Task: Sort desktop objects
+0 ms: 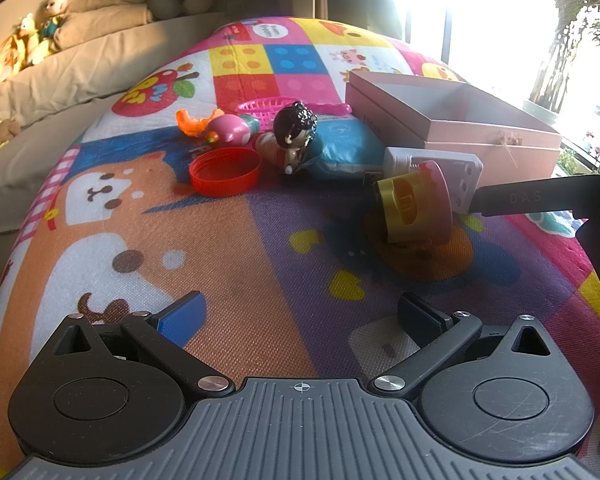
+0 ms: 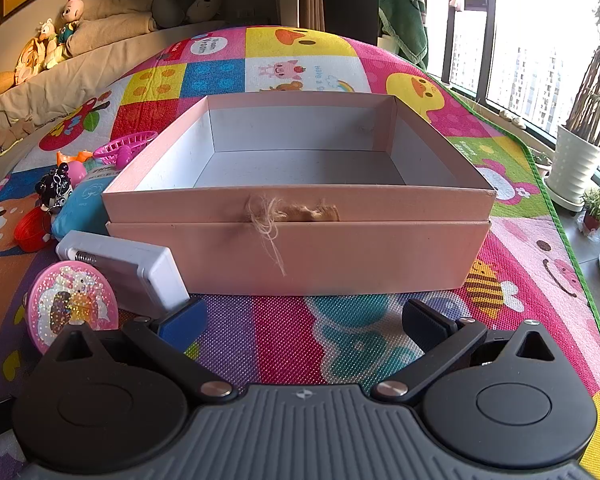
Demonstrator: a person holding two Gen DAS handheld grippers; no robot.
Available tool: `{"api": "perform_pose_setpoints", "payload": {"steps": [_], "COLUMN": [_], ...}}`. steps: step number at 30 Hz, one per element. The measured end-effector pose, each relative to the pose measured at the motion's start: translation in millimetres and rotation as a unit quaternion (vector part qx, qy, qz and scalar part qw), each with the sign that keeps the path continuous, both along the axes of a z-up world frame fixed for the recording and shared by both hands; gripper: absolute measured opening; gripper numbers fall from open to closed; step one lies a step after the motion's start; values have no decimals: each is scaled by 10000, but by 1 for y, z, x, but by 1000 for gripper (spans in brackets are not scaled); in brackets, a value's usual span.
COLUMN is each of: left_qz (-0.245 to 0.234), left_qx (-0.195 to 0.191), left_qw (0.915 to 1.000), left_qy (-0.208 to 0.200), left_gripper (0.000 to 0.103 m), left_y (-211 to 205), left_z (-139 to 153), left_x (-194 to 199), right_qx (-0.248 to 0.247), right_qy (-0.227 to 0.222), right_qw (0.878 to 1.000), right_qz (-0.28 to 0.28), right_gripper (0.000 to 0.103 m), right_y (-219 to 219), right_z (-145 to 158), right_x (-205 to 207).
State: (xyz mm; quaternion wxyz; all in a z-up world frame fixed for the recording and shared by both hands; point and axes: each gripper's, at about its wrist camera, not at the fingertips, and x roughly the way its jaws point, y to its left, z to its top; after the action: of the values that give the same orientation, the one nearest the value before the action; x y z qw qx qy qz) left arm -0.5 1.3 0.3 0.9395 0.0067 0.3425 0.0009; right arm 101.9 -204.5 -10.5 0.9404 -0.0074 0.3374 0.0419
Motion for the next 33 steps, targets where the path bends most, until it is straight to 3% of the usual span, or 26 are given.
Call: {"api": "perform_pose_setpoints", "payload": {"steps": [33], "left_qz": [-38], "left_qx": [63], "left_qw": [9998], "left_qy": [174], "left_gripper": [103], "left_y": [-1], "left_z": [2], "left_x": [4], "right_qx": [23], "right_qy": [15], "right_qw": [10000], "right_qz": [14], "right_gripper": [103], "right_y": [0], "right_z": [-2], "right_x": [-4]}}
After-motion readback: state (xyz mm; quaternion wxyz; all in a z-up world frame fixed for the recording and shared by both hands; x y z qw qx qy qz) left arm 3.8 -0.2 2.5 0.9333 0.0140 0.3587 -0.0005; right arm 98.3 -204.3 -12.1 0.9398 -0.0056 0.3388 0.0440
